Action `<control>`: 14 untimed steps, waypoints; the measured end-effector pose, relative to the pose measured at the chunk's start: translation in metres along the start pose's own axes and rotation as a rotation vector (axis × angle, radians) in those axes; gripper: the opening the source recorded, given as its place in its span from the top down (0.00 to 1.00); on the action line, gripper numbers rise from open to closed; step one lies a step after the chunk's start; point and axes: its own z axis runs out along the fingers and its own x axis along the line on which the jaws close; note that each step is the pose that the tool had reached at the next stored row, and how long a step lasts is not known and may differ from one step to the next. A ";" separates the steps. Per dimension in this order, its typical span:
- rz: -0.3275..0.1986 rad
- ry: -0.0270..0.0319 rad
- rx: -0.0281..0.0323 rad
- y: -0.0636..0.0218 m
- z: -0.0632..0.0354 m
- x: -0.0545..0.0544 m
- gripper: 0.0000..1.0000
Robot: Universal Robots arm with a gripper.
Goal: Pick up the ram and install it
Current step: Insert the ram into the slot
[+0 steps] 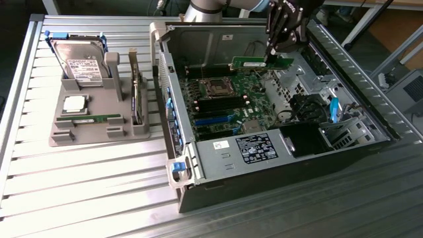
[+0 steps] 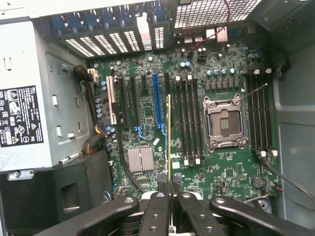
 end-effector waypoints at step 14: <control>0.000 0.0001 0.0000 -0.0002 0.0095 0.000 0.89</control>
